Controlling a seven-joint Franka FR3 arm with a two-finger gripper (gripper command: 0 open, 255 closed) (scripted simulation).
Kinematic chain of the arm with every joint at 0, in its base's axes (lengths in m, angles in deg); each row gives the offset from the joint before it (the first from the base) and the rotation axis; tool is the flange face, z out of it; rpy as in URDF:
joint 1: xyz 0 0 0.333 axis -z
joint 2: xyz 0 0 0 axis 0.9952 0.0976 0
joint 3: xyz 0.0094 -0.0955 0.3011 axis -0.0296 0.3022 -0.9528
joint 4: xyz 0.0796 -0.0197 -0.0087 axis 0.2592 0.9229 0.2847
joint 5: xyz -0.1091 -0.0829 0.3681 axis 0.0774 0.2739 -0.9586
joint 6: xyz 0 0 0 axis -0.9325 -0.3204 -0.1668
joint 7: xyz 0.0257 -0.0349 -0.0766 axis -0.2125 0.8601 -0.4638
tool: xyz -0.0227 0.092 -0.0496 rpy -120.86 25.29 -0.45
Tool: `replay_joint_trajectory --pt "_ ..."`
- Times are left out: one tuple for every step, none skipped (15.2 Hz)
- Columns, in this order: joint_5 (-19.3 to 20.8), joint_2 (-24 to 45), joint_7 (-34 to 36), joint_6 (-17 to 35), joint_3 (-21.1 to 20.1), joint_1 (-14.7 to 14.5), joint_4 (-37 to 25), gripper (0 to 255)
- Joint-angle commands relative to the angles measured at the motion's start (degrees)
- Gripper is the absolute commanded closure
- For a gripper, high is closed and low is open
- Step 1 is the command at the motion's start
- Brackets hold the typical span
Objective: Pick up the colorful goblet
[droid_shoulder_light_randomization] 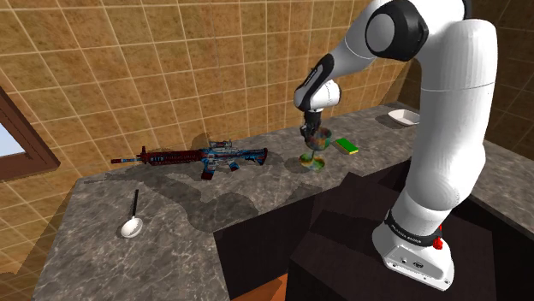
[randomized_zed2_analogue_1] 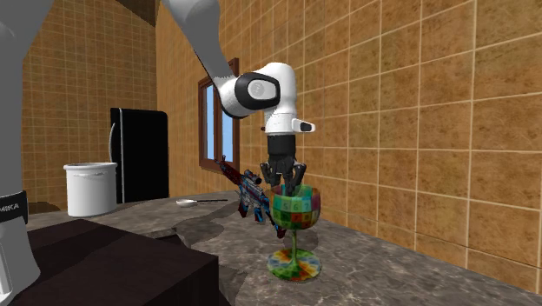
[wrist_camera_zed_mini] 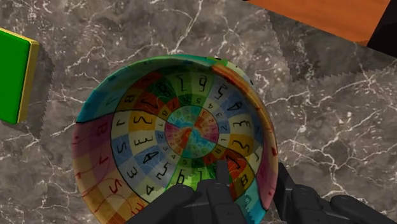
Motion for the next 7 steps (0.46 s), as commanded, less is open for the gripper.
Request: replay_joint_trajectory --pt "0.84 -1.49 0.5 -1.26 0.51 -0.33 0.12 255" --pt "1.23 -2.13 0.77 -1.9 0.72 -0.48 0.08 255" --pt "1.62 -2.77 1.03 -2.55 0.92 -0.62 0.03 255" --pt "2.01 -3.4 1.29 -3.2 1.11 -0.76 -0.03 255" --pt "2.39 -4.03 1.55 -3.86 1.28 -0.89 -0.11 255" --pt "2.45 -4.13 1.59 -3.96 1.31 -0.91 -0.11 255" --pt "2.45 -4.12 1.59 -3.96 1.3 -0.9 -0.12 255"
